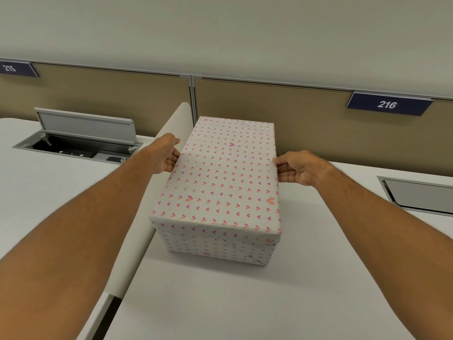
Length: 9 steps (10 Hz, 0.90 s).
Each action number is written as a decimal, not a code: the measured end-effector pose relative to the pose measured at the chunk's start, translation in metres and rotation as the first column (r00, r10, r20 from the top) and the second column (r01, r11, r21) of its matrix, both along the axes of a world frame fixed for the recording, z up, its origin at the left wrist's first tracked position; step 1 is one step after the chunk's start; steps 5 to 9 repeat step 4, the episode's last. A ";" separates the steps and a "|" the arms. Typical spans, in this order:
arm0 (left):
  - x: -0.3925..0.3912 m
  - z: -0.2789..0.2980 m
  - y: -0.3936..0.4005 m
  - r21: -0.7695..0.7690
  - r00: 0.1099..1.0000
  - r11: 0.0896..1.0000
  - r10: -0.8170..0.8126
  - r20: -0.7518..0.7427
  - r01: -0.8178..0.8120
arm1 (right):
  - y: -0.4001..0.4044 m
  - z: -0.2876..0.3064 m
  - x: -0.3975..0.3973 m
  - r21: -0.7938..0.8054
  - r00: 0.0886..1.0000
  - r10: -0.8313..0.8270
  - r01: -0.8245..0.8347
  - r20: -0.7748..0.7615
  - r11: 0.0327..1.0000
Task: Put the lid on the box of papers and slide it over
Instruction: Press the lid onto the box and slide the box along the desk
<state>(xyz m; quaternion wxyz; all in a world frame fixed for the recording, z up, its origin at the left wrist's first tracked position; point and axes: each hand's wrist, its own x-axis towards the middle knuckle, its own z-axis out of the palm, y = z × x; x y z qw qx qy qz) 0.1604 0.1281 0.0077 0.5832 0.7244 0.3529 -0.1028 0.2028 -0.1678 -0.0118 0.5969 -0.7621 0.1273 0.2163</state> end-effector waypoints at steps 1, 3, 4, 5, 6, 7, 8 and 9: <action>-0.002 0.000 -0.002 0.006 1.000 1.000 -0.028 0.006 0.028 | -0.002 0.001 -0.004 0.002 1.000 0.000 0.000 0.010 1.000; -0.006 0.002 -0.010 0.194 0.996 0.980 -0.068 0.065 0.054 | -0.003 0.006 -0.018 -0.022 0.997 -0.006 0.008 0.078 1.000; -0.015 0.003 -0.022 0.479 0.984 0.873 -0.154 0.095 0.091 | -0.002 0.006 -0.027 -0.179 0.971 0.059 -0.017 0.231 0.984; -0.015 0.003 -0.022 0.479 0.984 0.873 -0.154 0.095 0.091 | -0.002 0.006 -0.027 -0.179 0.971 0.059 -0.017 0.231 0.984; -0.015 0.003 -0.022 0.479 0.984 0.873 -0.154 0.095 0.091 | -0.002 0.006 -0.027 -0.179 0.971 0.059 -0.017 0.231 0.984; -0.015 0.003 -0.022 0.479 0.984 0.873 -0.154 0.095 0.091 | -0.002 0.006 -0.027 -0.179 0.971 0.059 -0.017 0.231 0.984; -0.015 0.003 -0.022 0.479 0.984 0.873 -0.154 0.095 0.091 | -0.002 0.006 -0.027 -0.179 0.971 0.059 -0.017 0.231 0.984; -0.015 0.003 -0.022 0.479 0.984 0.873 -0.154 0.095 0.091 | -0.002 0.006 -0.027 -0.179 0.971 0.059 -0.017 0.231 0.984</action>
